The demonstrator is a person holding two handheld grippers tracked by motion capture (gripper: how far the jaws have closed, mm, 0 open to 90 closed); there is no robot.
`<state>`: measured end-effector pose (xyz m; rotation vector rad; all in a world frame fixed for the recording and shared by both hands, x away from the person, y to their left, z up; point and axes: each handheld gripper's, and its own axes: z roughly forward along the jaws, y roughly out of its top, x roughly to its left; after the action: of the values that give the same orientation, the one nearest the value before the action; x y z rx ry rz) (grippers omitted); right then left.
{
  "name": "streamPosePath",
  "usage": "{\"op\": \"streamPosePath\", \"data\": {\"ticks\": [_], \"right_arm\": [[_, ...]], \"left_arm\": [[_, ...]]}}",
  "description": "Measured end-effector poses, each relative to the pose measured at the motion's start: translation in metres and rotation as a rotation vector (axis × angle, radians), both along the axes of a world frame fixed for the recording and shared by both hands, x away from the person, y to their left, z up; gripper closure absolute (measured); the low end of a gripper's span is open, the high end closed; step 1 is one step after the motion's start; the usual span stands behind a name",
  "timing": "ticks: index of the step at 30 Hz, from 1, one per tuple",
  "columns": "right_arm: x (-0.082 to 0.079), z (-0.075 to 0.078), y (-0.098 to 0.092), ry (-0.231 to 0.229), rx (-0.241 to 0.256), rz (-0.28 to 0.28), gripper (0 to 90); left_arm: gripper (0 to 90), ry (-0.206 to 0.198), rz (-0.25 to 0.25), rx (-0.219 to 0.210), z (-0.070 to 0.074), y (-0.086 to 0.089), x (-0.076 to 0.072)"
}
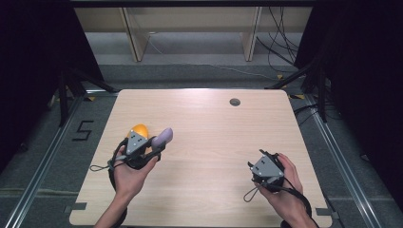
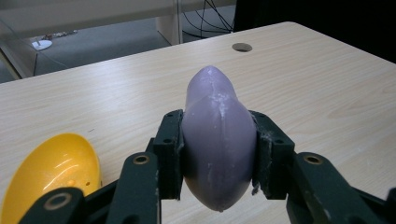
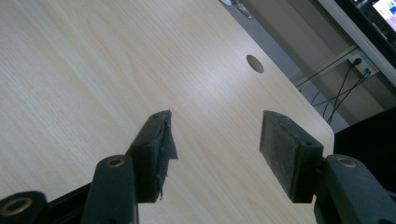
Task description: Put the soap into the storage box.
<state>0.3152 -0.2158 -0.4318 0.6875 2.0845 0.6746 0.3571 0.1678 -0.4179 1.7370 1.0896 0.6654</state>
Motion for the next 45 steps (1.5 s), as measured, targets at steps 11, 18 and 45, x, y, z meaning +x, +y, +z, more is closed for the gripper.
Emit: {"op": "streamPosePath", "data": {"ticks": [11, 18, 45], "right_arm": [[0.0, 0.0, -0.001, 0.008, 0.011, -0.003, 44.5], [0.001, 0.0, -0.001, 0.007, 0.005, 0.006, 44.4], [0.001, -0.001, 0.0, 0.013, 0.016, -0.01, 44.4]], "left_arm": [[58.8, -0.001, 0.035, 0.0, -0.001, 0.007, 0.002], [58.8, -0.002, 0.057, 0.004, -0.002, 0.013, 0.003], [58.8, -0.009, 0.14, 0.013, -0.006, 0.033, 0.01]]}}
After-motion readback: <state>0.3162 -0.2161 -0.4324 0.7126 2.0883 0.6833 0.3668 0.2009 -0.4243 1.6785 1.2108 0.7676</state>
